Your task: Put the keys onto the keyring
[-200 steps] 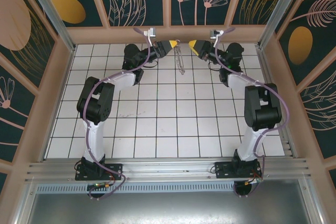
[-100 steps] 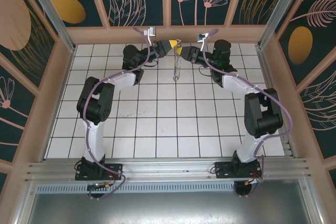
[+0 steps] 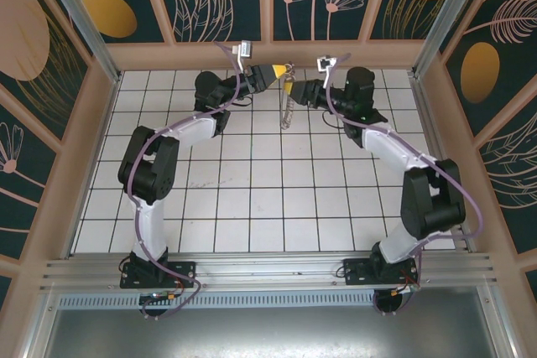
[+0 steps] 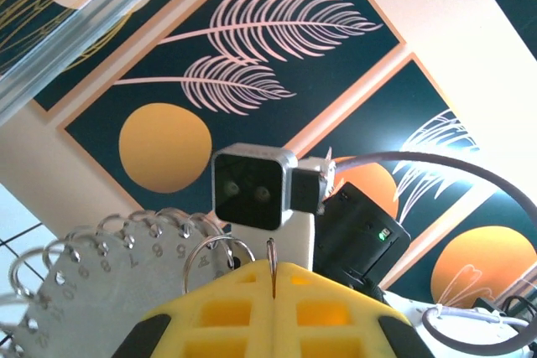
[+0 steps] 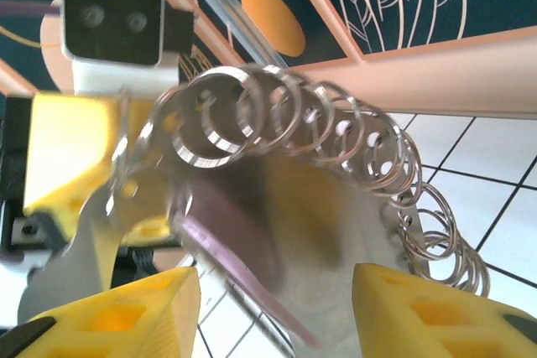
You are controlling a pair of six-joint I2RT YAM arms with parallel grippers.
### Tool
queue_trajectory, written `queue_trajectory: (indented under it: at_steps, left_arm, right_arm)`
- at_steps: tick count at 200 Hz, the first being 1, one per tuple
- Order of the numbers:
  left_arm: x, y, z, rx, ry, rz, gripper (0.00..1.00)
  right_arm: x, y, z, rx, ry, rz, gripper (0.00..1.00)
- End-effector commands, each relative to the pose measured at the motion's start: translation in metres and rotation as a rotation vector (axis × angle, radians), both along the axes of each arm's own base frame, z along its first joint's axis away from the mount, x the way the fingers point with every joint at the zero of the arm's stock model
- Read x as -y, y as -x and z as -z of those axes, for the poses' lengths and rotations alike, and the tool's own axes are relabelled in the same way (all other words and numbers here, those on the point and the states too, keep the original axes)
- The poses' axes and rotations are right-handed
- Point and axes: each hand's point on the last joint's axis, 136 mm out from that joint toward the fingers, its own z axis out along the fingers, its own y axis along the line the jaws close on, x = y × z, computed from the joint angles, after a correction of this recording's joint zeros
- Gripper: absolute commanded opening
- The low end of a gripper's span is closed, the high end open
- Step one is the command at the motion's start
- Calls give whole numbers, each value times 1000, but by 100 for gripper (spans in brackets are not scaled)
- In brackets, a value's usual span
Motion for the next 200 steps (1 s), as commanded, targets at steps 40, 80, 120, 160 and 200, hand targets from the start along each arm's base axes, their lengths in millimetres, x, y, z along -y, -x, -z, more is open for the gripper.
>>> queue_trajectory:
  at_steps: [40, 80, 120, 160, 200]
  left_arm:
    - [-7, 45, -53, 208, 38, 55, 0]
    - [-1, 51, -49, 226, 8, 74, 0]
    - [4, 54, -47, 232, 3, 89, 0]
    - [8, 55, -49, 235, 0, 101, 0]
    - [11, 55, -47, 226, -3, 103, 0]
  right_arm:
    - [29, 61, -13, 200, 49, 30, 46]
    - [34, 65, -32, 269, 43, 65, 47]
    - [23, 47, -44, 303, 56, 45, 51]
    - [13, 39, -52, 333, 56, 16, 52]
    - [3, 43, -56, 347, 48, -30, 49]
